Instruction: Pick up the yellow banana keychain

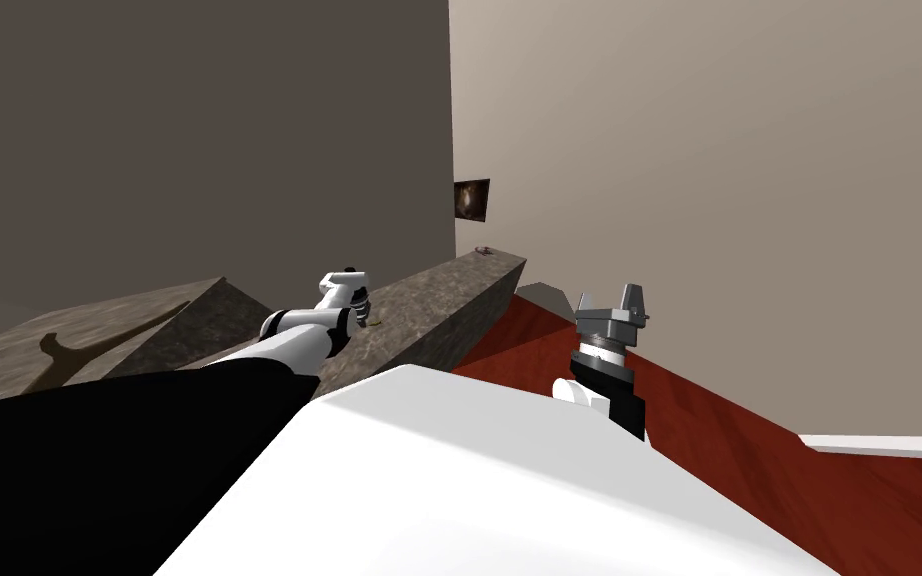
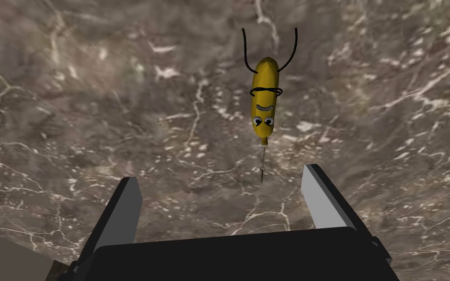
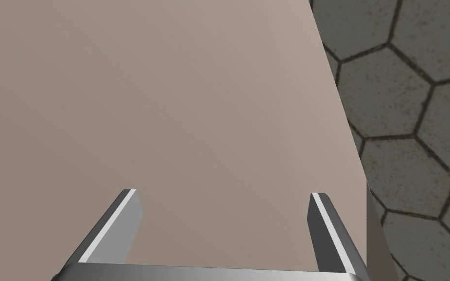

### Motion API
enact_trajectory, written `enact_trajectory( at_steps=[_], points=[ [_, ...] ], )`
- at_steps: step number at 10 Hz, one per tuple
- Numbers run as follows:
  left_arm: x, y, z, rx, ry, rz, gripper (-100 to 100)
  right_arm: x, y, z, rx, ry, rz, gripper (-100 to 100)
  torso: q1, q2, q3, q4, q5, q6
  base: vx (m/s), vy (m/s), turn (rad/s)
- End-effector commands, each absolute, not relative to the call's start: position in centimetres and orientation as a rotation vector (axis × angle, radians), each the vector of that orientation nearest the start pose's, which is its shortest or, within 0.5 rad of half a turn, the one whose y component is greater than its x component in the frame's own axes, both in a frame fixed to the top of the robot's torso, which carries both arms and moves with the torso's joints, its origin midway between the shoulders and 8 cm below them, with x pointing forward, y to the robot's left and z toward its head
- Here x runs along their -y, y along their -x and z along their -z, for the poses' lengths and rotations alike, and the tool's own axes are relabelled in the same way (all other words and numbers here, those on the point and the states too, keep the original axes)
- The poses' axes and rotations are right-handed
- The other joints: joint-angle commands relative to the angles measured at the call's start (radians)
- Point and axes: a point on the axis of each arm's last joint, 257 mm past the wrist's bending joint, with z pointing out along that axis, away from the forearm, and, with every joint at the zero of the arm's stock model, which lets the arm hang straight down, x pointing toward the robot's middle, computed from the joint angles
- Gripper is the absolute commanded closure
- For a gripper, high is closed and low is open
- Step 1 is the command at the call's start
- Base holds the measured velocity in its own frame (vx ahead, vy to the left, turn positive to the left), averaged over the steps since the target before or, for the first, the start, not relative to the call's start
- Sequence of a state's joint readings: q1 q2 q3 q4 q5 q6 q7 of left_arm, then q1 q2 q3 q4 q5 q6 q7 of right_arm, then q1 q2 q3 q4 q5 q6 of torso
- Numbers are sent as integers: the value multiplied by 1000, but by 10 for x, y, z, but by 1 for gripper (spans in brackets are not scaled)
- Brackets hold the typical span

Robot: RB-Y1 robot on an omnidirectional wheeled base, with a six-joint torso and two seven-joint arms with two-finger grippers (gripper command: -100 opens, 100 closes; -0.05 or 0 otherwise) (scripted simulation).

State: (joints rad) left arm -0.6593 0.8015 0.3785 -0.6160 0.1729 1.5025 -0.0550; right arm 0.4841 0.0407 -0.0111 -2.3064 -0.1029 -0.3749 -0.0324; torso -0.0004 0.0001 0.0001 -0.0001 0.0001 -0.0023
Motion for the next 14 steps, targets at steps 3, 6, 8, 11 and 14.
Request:
enact_trajectory(
  at_steps=[3, 6, 8, 11, 14],
  points=[
    [-639, -366, 301, -1378, 2548, -172, -100, 298, -357, -17, -560, -828, -1377, 0, 0, 0, 0, 0, 0, 0, 3, -3, -96],
    [-648, -354, 304, -1401, 2531, -188, -100, 298, -357, -17, -560, -828, -1377, 0, 0, 0, 0, 0, 0, 0, 6, -1, -31],
    [-636, -363, 307, -1413, 2561, -111, -100, 298, -357, -17, -560, -828, -1377, 0, 0, 0, 0, 0, 0, 0, 0, 0, 0],
    [-678, -343, 294, -1355, 2486, -157, -100, 298, -357, -17, -560, -828, -1377, 0, 0, 0, 0, 0, 0, 0, 9, -4, -135],
    [-659, -353, 302, -1389, 2522, -79, -100, 298, -357, -17, -560, -828, -1377, 0, 0, 0, 0, 0, 0, 0, 0, 0, 10]
  ],
)
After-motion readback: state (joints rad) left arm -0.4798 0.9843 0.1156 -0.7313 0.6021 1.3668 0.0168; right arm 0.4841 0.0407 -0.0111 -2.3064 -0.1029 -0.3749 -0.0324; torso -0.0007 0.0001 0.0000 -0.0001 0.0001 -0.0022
